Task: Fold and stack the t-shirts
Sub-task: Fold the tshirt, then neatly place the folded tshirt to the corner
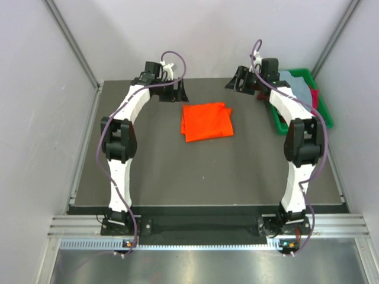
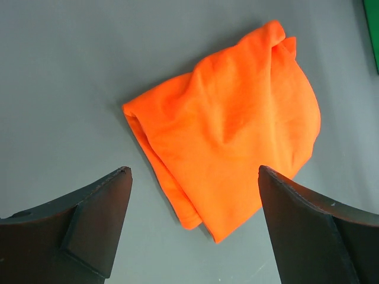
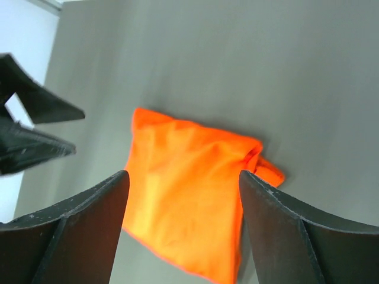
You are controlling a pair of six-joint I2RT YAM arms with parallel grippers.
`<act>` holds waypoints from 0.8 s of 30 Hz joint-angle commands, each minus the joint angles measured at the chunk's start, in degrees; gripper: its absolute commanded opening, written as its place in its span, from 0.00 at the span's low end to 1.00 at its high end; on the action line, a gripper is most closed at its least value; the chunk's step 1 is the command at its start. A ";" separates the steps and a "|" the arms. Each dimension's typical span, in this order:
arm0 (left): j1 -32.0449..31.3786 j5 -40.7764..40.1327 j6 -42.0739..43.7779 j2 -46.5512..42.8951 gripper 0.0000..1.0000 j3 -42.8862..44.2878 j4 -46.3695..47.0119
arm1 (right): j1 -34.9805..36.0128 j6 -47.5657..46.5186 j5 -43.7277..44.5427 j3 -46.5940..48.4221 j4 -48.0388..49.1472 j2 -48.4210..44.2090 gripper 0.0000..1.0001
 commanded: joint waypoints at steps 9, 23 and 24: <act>5.08 2.10 -1.15 2.52 0.89 -3.51 -0.36 | 0.82 0.15 -1.65 -6.97 -0.40 -1.07 0.69; 6.14 12.47 -6.95 10.25 0.85 -5.26 3.25 | 4.25 -1.00 -1.03 -7.32 -2.68 3.33 0.62; 5.88 13.09 -7.13 10.95 0.85 -5.44 3.68 | 4.34 -1.08 -1.03 -7.50 -2.68 3.50 0.61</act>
